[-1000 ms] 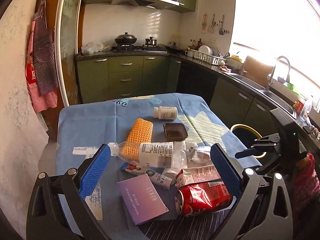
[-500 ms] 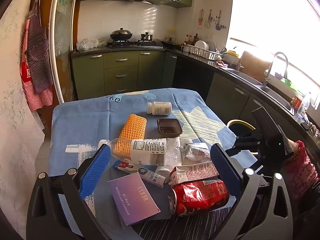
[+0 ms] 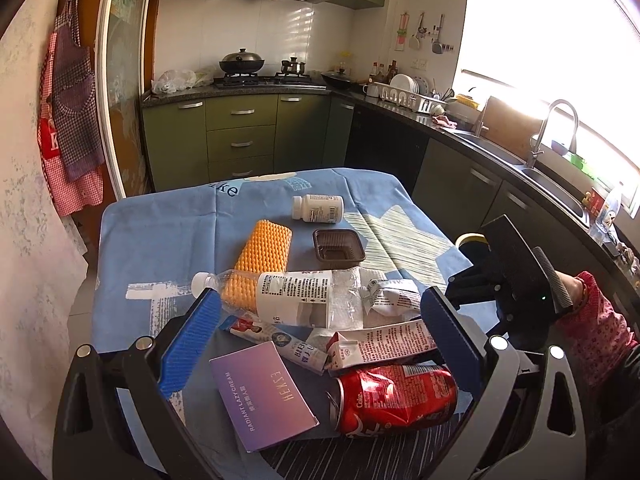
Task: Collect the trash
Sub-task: 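Move the right gripper back to the table toward the white milk carton, then grasp the white milk carton with the right gripper and lift it, then carry the milk carton over the bin and open the right gripper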
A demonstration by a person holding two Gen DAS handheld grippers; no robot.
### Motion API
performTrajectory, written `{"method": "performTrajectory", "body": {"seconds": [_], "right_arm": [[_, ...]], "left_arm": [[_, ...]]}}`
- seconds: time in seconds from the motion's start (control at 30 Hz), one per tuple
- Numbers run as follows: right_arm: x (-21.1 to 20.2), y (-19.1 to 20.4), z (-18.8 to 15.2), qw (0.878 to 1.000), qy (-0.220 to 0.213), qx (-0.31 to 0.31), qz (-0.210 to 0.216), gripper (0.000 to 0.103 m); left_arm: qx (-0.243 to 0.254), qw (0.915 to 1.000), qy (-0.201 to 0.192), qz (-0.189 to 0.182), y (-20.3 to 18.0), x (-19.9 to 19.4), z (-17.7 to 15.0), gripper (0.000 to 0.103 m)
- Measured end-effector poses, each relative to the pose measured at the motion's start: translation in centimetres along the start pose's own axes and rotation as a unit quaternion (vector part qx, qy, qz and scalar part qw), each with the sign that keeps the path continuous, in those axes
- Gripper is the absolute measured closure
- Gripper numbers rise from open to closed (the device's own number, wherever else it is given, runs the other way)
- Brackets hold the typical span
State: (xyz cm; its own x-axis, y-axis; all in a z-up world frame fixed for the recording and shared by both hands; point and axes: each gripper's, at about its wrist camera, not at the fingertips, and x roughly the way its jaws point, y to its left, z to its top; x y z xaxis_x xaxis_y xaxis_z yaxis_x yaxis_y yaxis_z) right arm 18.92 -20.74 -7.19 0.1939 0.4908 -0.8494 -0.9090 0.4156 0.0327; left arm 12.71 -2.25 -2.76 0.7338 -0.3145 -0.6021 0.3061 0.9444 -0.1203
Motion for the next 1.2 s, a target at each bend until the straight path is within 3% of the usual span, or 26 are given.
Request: {"method": "performTrajectory", "body": {"seconds": [0.2, 0.47, 0.67, 0.77, 0.83, 0.97, 1.03, 1.2], "right_arm": [[-0.6, 0.0, -0.6, 0.999, -0.03, 0.034, -0.005, 0.066], [-4.1, 1.4, -3.9, 0.992, -0.062, 0.1, -0.051, 0.067], [-6.9, 2.8, -7.4, 0.981, -0.07, 0.147, -0.101, 0.067], [-8.8, 2.5, -9.0, 0.97, -0.087, 0.183, -0.133, 0.067], [-10.2, 1.7, -10.5, 0.957, -0.1, 0.219, -0.162, 0.067], [-12.7, -1.1, -14.1, 0.917, -0.113, 0.303, -0.232, 0.067], [-13.9, -3.1, -16.2, 0.888, -0.119, 0.356, -0.264, 0.067], [-14.7, -8.1, -20.7, 0.82, -0.083, 0.458, -0.331, 0.067]], "left_arm": [[-0.002, 1.0, -0.001, 0.001, 0.1, -0.1, -0.1, 0.005], [-0.003, 1.0, -0.001, -0.007, 0.2, 0.1, -0.5, 0.005], [-0.001, 0.9999, 0.0, -0.015, -0.3, 0.3, -0.6, 0.005], [0.002, 0.9999, -0.001, -0.017, -0.6, 0.3, -0.7, 0.005], [0.003, 0.9998, -0.001, -0.017, -0.7, 0.2, -0.8, 0.005], [0.006, 0.9998, 0.001, -0.018, -0.9, 0.1, -1.0, 0.005], [0.006, 0.9998, 0.002, -0.017, -1.0, 0.1, -1.0, 0.005], [0.008, 0.9998, 0.004, -0.017, -1.2, 0.2, -1.0, 0.005]]}}
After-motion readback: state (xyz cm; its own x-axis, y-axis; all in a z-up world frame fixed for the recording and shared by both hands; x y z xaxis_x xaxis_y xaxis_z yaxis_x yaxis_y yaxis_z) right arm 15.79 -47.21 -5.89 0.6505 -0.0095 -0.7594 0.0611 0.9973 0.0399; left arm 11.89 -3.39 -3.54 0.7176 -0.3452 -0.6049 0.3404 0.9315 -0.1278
